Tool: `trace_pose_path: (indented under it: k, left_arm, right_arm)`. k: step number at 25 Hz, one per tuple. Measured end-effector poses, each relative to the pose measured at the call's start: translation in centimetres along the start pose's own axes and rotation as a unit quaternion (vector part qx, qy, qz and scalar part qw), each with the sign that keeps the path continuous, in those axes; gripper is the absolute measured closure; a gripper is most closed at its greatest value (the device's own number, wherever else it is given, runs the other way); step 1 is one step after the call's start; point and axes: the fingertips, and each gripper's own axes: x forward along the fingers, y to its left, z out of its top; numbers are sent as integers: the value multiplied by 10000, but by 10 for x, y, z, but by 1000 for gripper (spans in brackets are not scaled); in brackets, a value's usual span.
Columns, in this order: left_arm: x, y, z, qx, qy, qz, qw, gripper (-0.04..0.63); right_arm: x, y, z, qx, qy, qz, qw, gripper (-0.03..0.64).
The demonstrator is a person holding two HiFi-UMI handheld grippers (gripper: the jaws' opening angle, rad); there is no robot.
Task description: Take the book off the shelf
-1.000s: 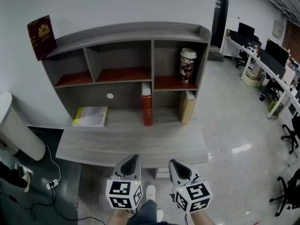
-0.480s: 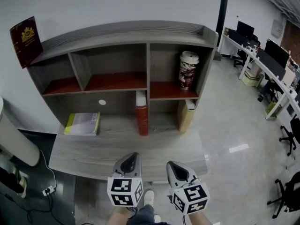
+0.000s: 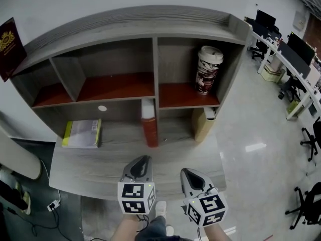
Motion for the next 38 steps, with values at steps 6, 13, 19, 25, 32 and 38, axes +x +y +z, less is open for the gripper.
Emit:
trace_pose_path:
  k: [6,13,19,25,32,38]
  left_arm:
    - [35,12,-2,-146,179,1,9997,538]
    - [66,19,1,-206,324,33,9993,466]
    - [87,25,2,-244,430,146,9987,401]
    - [105,32,-2,-313,520,352,9975,340]
    - [129,34,-8,-259,675,484,9962,313]
    - [149,40,-8,-119,788,656,9947,311]
  right_arm:
    - [25,-12,-1,75,178,-6,9998,609]
    - [46,-21,-2,136,332,-8,9994,609]
    - [59,-28,-3,186,428,-27,9989,609]
    - [70,-32,-3,245,465,-43,9986,609]
    - [77,-39,-9,289,571,-89,9979,609]
    - [83,-46,-13,369,650,-124,9971,609]
